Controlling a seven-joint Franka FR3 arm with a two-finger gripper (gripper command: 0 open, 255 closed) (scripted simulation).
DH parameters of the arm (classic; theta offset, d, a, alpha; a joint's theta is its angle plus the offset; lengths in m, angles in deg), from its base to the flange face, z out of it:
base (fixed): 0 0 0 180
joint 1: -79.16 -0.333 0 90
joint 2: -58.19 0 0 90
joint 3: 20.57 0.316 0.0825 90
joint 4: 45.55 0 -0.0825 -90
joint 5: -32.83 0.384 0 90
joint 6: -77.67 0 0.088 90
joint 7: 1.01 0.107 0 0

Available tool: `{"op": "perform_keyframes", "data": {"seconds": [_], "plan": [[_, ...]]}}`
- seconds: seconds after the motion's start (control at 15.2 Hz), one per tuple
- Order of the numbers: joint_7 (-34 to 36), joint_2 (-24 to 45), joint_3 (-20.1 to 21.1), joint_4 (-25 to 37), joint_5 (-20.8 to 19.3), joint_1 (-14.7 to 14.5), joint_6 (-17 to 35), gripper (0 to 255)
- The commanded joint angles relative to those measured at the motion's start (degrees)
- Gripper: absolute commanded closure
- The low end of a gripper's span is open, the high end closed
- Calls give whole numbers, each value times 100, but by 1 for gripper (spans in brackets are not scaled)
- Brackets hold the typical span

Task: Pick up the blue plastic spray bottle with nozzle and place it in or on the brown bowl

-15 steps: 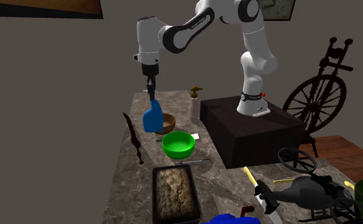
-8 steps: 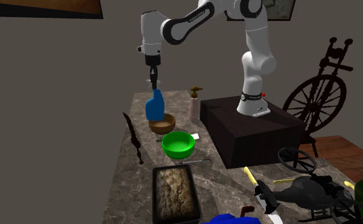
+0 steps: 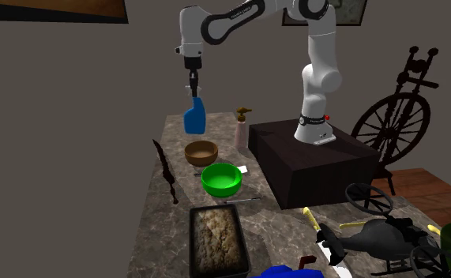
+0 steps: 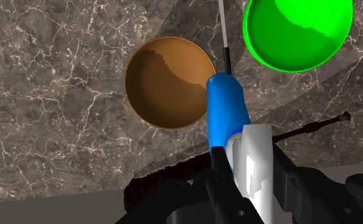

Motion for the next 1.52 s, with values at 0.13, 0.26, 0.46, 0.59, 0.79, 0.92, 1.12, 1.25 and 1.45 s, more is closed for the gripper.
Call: {"op": "perform_keyframes", "data": {"seconds": [0.13, 0.26, 0.46, 0.59, 0.79, 0.92, 1.12, 1.25, 1.45], "plan": [[-527, -111, -202, 34, 50, 296, -137, 255], [-840, -143, -328, 110, 76, 472, -241, 255], [-837, -88, -329, -52, 75, 472, -24, 255], [-836, -45, -329, -152, 75, 472, 119, 255], [-834, 30, -329, -290, 74, 472, 332, 255], [-832, 84, -329, -377, 73, 472, 472, 255], [-830, 173, -330, -497, 72, 473, 682, 255], [-828, 238, -330, -571, 72, 473, 820, 255], [-826, 343, -330, -672, 70, 473, 1026, 255]]}}
